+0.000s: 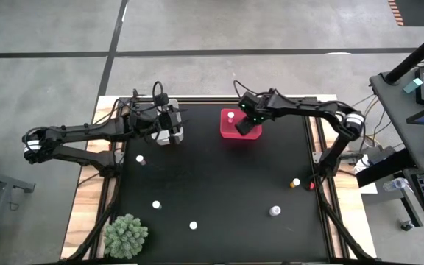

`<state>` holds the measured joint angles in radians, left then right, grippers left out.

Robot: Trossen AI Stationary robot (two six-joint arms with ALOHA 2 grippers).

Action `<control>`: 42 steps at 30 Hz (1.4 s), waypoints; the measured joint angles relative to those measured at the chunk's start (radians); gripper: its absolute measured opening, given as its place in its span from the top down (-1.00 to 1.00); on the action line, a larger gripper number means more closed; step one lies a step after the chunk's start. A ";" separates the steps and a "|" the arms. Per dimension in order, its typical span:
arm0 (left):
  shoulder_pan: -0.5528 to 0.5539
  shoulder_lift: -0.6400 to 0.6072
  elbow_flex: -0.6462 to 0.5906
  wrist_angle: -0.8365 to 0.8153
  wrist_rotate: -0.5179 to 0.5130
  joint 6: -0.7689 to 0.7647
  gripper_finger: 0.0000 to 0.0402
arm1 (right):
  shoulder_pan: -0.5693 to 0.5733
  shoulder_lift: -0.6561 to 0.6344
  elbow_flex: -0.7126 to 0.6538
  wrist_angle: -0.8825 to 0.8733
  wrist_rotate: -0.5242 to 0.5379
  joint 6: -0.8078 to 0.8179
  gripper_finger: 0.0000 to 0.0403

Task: Pick and place medicine bottles into bin by pill shape (circle, oval)
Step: Put the blue tablet bottle into the red bin, then put the blue capsule bottle into the gray bin

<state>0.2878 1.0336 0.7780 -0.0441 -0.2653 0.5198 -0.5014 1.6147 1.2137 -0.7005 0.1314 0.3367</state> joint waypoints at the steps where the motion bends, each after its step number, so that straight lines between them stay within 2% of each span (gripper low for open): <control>1: 0.000 0.000 0.000 0.000 0.000 0.000 0.27 | 0.000 0.005 -0.002 0.000 0.000 -0.005 0.41; 7: 0.000 0.000 0.000 0.000 0.000 0.000 0.27 | 0.000 0.021 -0.012 0.001 0.000 -0.011 0.40; 25: 0.000 0.000 0.000 0.001 0.000 -0.006 0.27 | 0.000 0.009 -0.014 -0.005 0.000 -0.020 0.06; 35: -0.001 0.000 0.000 0.004 0.000 -0.099 0.27 | 0.023 -0.137 -0.042 -0.004 0.000 -0.034 0.07; 42: -0.021 0.000 0.000 0.008 0.008 -0.218 0.27 | 0.089 -0.313 -0.160 0.058 0.000 -0.033 0.09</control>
<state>0.2672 1.0336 0.7780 -0.0357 -0.2578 0.3022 -0.4127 1.3013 1.0541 -0.6426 0.1318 0.3038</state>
